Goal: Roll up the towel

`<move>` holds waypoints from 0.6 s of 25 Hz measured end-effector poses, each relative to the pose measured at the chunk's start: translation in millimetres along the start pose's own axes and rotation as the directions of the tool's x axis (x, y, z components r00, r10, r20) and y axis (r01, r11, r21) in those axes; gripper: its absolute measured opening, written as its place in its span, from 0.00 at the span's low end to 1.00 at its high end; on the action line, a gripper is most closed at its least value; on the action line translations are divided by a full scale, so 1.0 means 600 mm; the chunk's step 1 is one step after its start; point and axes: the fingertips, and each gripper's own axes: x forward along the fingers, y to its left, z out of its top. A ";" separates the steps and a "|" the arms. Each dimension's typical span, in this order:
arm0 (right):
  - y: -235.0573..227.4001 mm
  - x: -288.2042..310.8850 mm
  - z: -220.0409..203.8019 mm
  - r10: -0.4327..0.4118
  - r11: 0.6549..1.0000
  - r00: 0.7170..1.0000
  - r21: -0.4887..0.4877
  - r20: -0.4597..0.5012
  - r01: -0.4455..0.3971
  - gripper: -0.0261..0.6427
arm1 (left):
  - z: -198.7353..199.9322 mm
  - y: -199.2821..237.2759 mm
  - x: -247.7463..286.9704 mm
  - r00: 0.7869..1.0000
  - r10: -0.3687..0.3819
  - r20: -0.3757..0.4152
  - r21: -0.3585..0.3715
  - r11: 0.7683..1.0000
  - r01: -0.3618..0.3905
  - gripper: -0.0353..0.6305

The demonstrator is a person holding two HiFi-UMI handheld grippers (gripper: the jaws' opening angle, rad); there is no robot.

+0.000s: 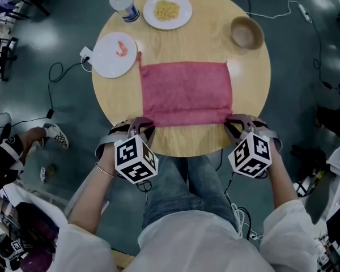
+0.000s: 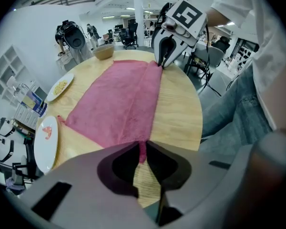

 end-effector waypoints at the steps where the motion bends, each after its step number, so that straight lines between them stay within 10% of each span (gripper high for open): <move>1: 0.000 0.001 0.001 0.000 1.000 1.000 -0.001 -0.001 0.000 0.09 | 0.000 0.001 0.000 1.000 0.002 0.003 -0.007 1.000 -0.002 0.13; 15: 0.080 -0.030 -0.029 0.142 0.990 0.989 0.032 -0.048 -0.140 0.06 | -0.018 -0.084 -0.022 0.991 -0.131 -0.001 -0.041 0.991 0.131 0.08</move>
